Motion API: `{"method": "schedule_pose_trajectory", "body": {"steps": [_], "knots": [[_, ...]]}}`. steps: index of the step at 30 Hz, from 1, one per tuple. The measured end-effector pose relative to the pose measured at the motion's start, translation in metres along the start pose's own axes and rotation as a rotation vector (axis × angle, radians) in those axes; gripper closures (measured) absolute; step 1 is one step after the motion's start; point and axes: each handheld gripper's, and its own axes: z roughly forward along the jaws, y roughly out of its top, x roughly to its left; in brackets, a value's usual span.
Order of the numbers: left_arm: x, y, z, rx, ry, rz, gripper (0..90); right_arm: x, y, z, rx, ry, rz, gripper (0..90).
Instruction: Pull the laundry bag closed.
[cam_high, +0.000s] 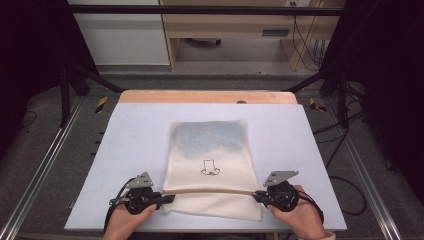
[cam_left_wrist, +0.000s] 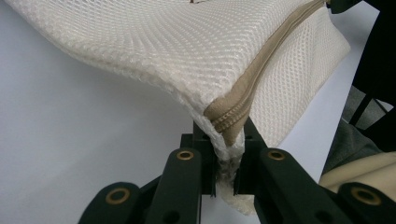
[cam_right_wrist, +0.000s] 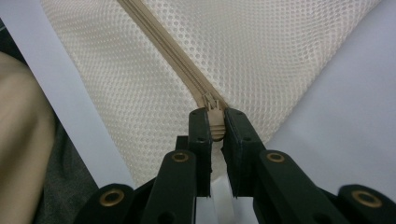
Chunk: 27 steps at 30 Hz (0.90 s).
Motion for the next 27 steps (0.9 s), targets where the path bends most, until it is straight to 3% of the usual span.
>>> {"method": "schedule_pose_trajectory", "body": {"steps": [15,18,19,21,22,27], "knots": [[-0.001,0.0,-0.002,0.0,0.015,0.001,81.4,-0.002,-0.006,-0.003,0.001,-0.006,0.014,81.9],[-0.003,0.0,-0.003,0.003,0.034,0.003,70.1,-0.001,-0.007,-0.001,-0.002,-0.012,0.023,77.7],[-0.004,0.0,-0.003,0.008,0.04,0.001,70.1,-0.001,-0.007,-0.001,-0.002,-0.012,0.023,77.7],[-0.006,0.001,-0.007,0.013,0.068,-0.006,51.5,-0.001,-0.007,-0.001,-0.018,-0.016,0.03,65.8],[-0.007,0.0,-0.013,-0.005,0.088,-0.011,41.4,-0.001,-0.005,-0.002,-0.05,-0.037,0.04,51.2],[-0.006,-0.002,-0.022,-0.034,0.144,-0.025,24.7,0.0,0.002,-0.002,-0.106,-0.092,0.072,26.8]]}}
